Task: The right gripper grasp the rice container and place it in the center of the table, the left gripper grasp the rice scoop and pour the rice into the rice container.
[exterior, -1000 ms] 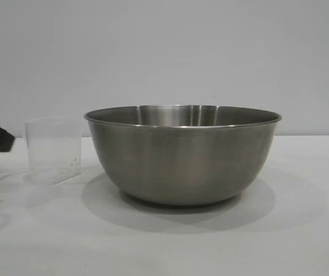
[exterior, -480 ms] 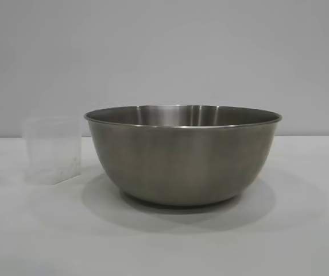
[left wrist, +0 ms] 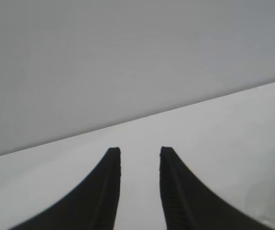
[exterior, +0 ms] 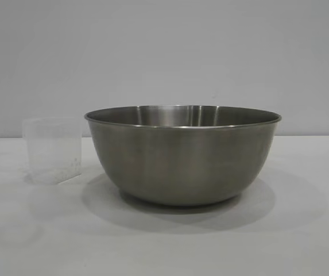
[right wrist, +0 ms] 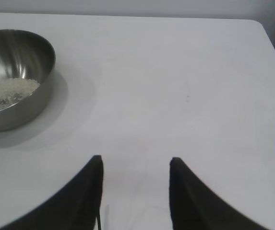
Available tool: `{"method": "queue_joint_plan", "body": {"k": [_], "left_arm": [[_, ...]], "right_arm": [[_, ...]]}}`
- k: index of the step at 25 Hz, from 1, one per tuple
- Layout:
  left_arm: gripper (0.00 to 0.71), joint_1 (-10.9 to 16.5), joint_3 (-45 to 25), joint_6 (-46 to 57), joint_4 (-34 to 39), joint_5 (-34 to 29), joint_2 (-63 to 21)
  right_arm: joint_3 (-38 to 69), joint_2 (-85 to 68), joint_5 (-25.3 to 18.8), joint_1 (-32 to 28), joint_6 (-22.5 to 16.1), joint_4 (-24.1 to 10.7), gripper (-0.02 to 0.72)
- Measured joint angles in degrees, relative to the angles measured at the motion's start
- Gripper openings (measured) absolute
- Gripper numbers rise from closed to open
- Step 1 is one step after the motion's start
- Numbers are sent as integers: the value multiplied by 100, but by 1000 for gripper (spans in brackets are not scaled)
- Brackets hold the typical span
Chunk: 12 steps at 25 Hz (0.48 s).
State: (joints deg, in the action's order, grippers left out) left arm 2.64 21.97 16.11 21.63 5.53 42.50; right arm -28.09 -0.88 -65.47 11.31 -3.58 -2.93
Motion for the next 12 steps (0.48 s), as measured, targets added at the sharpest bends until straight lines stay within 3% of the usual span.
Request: {"method": "queue_joint_plan", "body": {"k": [7,12], "left_arm": [[162,0,116,-8,-375,-2959,-1890],[162,0,733,-1472,-1626,-4863,-2724]], "right_arm": [[0,0,0,0,0,0,277],[0,0,0,0,0,0,277]]}}
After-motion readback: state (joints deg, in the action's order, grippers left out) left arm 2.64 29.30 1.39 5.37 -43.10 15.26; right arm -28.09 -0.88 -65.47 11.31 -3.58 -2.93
